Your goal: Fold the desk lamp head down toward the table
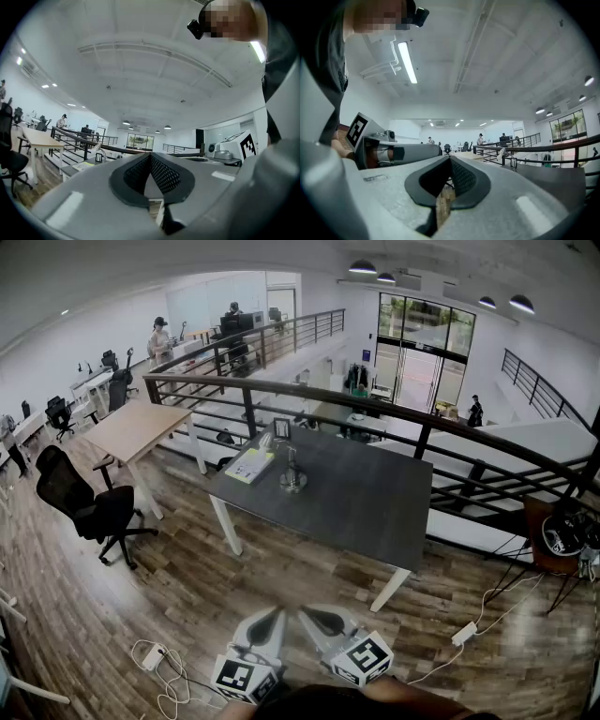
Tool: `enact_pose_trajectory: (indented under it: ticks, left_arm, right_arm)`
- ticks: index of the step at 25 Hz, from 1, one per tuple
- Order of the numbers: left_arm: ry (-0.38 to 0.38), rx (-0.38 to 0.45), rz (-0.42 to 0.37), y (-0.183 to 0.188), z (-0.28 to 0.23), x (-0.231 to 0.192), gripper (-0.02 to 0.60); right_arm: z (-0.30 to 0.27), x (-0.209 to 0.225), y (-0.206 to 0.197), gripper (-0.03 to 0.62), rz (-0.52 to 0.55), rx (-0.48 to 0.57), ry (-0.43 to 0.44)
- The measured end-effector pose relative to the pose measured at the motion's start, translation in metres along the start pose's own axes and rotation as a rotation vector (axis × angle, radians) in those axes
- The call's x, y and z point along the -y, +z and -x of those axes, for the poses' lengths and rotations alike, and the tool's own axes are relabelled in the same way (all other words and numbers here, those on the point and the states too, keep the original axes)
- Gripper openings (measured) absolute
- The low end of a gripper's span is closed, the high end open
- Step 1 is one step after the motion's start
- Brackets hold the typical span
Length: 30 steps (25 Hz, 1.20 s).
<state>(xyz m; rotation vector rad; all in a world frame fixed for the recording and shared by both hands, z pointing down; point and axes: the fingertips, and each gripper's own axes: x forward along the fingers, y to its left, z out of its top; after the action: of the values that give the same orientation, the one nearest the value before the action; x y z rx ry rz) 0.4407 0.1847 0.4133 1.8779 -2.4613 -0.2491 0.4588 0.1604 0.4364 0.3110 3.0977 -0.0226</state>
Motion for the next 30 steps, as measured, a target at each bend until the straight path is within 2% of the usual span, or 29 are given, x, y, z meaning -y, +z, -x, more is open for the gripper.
enact_pose_trajectory:
  ticks: [9,16,23,30]
  left_arm:
    - [-0.019,0.010,0.001,-0.006,-0.002,-0.006,0.002]
    - [-0.005,0.006,0.018,-0.003,-0.005,-0.033,0.002]
    - [-0.024,0.022,0.033,0.003,-0.007,-0.080,0.000]
    - [-0.046,0.019,0.023,0.021,-0.015,-0.161,0.000]
  right_arm:
    - [-0.006,0.002,-0.001,0.002,-0.004,0.004,-0.015]
    - [-0.030,0.007,-0.005,0.002,-0.045,0.021,-0.019]
    - [-0.082,0.012,-0.004,0.002,-0.029,0.018,-0.031]
    - [-0.165,0.016,-0.006,0.002,-0.046,0.012,-0.036]
